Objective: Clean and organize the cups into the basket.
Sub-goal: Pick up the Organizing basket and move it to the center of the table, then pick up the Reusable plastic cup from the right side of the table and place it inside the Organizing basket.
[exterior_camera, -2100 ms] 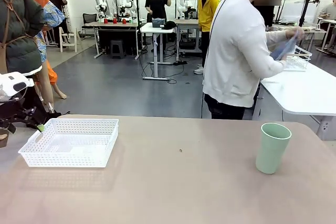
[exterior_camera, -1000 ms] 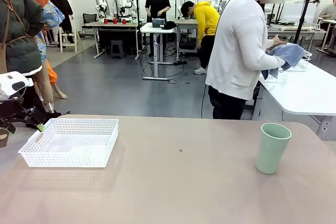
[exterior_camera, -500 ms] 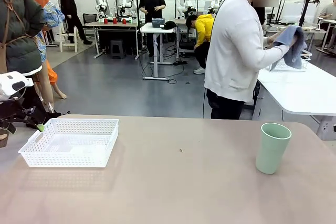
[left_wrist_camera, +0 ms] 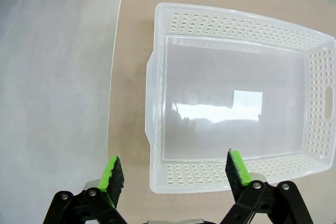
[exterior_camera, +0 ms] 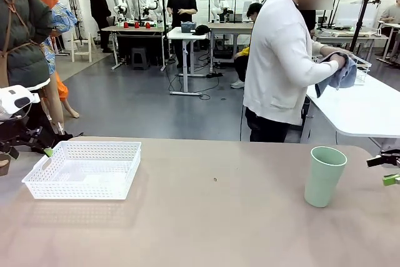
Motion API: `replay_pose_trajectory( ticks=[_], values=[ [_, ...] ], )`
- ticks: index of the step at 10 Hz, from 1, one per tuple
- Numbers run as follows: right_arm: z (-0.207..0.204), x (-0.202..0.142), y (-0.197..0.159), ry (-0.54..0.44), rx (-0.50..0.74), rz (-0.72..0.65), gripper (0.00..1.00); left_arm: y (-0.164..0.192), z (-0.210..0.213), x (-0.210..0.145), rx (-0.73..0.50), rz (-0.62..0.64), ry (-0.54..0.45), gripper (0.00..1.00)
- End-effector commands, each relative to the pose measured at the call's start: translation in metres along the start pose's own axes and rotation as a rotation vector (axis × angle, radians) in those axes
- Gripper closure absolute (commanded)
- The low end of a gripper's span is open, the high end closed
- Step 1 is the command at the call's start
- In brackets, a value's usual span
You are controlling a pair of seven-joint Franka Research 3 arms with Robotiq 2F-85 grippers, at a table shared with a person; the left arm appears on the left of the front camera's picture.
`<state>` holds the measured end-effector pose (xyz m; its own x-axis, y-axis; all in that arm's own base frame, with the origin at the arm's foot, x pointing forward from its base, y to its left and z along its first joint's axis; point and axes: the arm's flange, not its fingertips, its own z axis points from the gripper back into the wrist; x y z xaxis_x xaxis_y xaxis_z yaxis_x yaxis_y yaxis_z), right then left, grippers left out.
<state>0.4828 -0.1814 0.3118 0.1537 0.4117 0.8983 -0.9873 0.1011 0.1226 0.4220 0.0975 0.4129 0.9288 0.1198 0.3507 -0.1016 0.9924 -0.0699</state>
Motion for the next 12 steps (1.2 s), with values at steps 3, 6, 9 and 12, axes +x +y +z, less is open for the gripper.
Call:
replay_pose_trajectory(
  ticks=[3, 6, 9, 12],
  values=[
    [0.0, 0.0, 0.0, 0.0, 0.0, 0.0, 0.0, -0.001, -0.0013, -0.0012, 0.016, -0.003, -0.01, 0.0],
    [0.0, 0.0, 0.0, 0.0, 0.0, 0.0, 0.0, -0.001, -0.0013, -0.0012, 0.016, -0.003, -0.01, 0.0],
    [0.0, 0.0, 0.0, 0.0, 0.0, 0.0, 0.0, -0.001, -0.0013, -0.0012, 0.016, -0.003, -0.01, 0.0],
    [0.0, 0.0, 0.0, 0.0, 0.0, 0.0, 0.0, -0.001, -0.0013, -0.0012, 0.016, -0.003, -0.01, 0.0]
  ],
)
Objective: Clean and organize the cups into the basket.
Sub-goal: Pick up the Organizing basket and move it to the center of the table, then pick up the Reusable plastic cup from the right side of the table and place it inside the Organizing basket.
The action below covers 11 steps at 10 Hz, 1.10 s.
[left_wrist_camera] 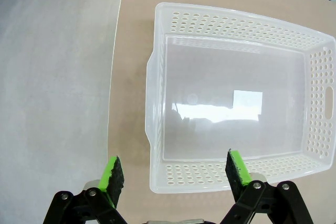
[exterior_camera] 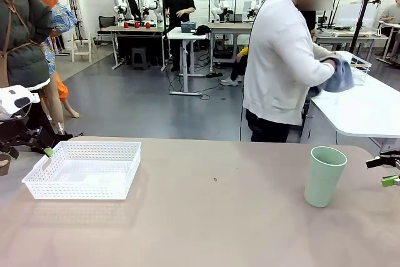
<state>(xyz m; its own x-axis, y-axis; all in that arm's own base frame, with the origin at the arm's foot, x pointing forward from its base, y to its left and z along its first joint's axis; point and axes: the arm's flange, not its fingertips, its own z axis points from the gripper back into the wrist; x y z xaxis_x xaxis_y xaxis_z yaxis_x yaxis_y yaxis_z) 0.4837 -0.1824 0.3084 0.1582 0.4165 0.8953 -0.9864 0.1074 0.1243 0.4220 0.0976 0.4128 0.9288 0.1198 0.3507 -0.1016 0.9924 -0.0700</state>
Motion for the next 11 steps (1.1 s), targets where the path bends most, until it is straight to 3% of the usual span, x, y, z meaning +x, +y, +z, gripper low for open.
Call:
replay_pose_trajectory(
  ticks=[1, 8, 11],
  values=[
    [0.001, 0.003, 0.001, -0.006, 0.005, 0.004, 0.0, -0.001, -0.001, -0.001, 0.016, -0.003, -0.01, 0.0],
    [0.0, 0.0, 0.0, 0.0, 0.0, 0.0, 0.0, 0.0, 0.0, 0.0, 0.0, 0.0, 0.0, 0.0],
    [-0.017, -0.005, -0.001, -0.017, 0.054, 0.063, 0.0, 0.013, -0.01, -0.001, 0.022, -0.034, 0.037, 0.0]
  ],
)
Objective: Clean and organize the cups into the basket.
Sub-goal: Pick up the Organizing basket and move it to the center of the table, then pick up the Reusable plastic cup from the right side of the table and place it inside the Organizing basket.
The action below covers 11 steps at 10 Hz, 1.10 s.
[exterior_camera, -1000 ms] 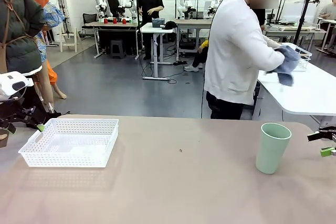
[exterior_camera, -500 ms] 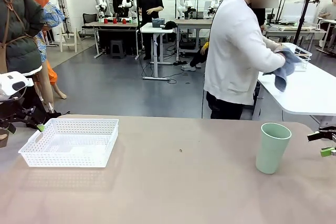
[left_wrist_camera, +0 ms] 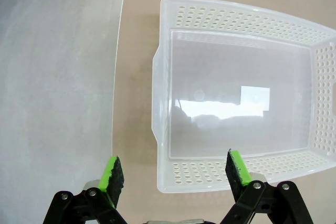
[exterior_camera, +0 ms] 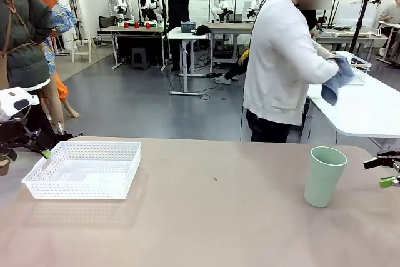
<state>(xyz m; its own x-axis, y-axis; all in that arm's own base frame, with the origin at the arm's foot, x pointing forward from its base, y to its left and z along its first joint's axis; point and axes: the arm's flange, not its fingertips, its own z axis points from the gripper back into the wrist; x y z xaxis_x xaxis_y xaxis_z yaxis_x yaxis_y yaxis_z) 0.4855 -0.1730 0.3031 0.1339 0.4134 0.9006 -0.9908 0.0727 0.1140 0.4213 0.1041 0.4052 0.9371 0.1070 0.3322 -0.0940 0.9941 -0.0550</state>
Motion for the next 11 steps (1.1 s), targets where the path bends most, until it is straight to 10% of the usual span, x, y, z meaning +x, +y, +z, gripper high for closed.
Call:
replay_pose_trajectory(
  ticks=[1, 11],
  values=[
    [-0.009, -0.005, -0.001, -0.031, 0.03, 0.058, 0.0, 0.005, -0.003, 0.002, 0.011, -0.024, 0.017, 0.0],
    [-0.053, -0.004, -0.015, -0.158, 0.045, 0.134, 0.0, 0.001, -0.029, 0.02, -0.007, -0.032, 0.138, 0.0]
  ],
)
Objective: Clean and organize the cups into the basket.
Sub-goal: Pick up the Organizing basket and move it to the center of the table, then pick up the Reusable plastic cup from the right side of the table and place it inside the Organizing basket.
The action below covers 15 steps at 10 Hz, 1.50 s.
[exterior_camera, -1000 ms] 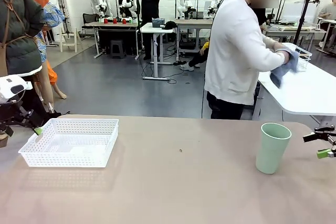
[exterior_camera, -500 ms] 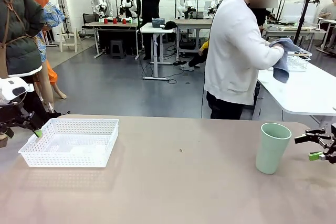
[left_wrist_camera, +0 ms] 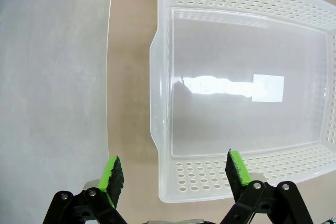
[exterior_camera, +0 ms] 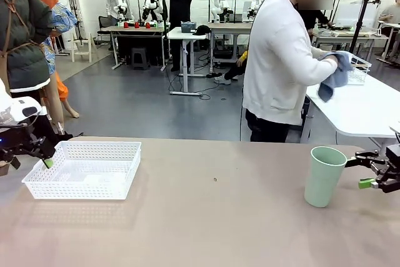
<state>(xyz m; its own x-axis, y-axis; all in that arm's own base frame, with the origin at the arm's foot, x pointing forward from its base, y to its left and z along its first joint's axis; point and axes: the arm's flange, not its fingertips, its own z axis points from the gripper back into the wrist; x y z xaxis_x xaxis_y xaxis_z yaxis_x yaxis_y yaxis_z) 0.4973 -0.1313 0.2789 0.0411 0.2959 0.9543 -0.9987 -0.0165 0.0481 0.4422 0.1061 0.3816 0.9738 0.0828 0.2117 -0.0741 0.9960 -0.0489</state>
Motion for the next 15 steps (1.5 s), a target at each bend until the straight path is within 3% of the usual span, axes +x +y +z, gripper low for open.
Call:
replay_pose_trajectory(
  ticks=[1, 8, 15],
  values=[
    [-0.008, -0.002, -0.005, -0.036, -0.005, 0.037, 0.0, 0.0, -0.001, 0.008, -0.006, -0.018, 0.015, 0.0],
    [-0.048, 0.006, -0.001, -0.013, 0.059, 0.052, 0.0, 0.01, -0.024, 0.028, -0.012, -0.001, 0.106, 0.0],
    [-0.072, 0.007, -0.004, 0.002, 0.095, 0.038, 0.0, 0.001, -0.041, 0.039, -0.018, -0.017, 0.098, 0.0]
  ],
)
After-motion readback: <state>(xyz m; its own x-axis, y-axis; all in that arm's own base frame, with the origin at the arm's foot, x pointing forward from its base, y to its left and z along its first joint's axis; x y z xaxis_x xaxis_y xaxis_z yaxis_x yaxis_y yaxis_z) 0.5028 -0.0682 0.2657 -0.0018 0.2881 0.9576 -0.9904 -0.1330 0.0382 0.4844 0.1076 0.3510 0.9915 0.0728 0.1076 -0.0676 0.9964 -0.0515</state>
